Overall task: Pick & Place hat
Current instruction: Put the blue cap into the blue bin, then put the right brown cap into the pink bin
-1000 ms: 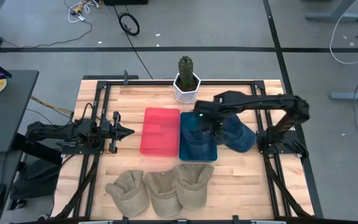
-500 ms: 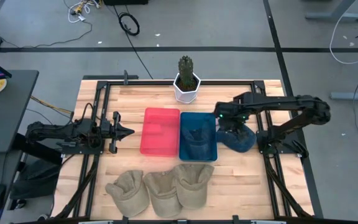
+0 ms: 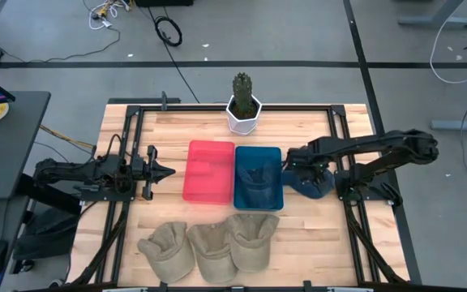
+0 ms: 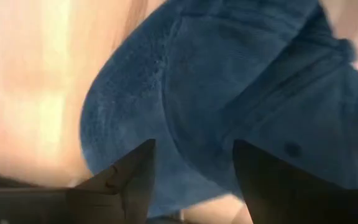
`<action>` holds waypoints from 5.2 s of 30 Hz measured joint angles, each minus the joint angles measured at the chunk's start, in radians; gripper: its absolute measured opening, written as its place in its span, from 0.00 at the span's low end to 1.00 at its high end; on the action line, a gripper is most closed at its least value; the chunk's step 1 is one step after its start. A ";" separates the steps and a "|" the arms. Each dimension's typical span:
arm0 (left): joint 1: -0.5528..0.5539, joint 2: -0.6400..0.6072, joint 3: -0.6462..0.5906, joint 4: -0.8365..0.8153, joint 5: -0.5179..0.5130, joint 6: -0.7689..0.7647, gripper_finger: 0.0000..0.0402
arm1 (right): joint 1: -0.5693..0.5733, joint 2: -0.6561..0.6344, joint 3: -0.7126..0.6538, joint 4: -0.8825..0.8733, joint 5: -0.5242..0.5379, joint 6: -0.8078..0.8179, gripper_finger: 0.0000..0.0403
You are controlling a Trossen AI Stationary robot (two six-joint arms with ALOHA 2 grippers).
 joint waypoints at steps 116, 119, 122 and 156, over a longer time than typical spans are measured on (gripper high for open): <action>0.000 0.000 0.000 0.000 0.000 0.000 0.01 | -0.060 0.375 0.604 0.240 -0.189 0.412 0.60; 0.000 0.000 0.000 0.000 0.000 0.000 0.01 | -0.054 0.348 0.606 0.241 -0.190 0.492 0.62; 0.000 0.000 0.000 0.000 0.000 0.000 0.01 | -0.025 0.346 0.606 0.242 -0.202 0.548 0.63; 0.000 0.000 0.000 0.001 0.000 0.000 0.01 | 0.518 0.421 0.609 0.465 -0.179 0.682 0.63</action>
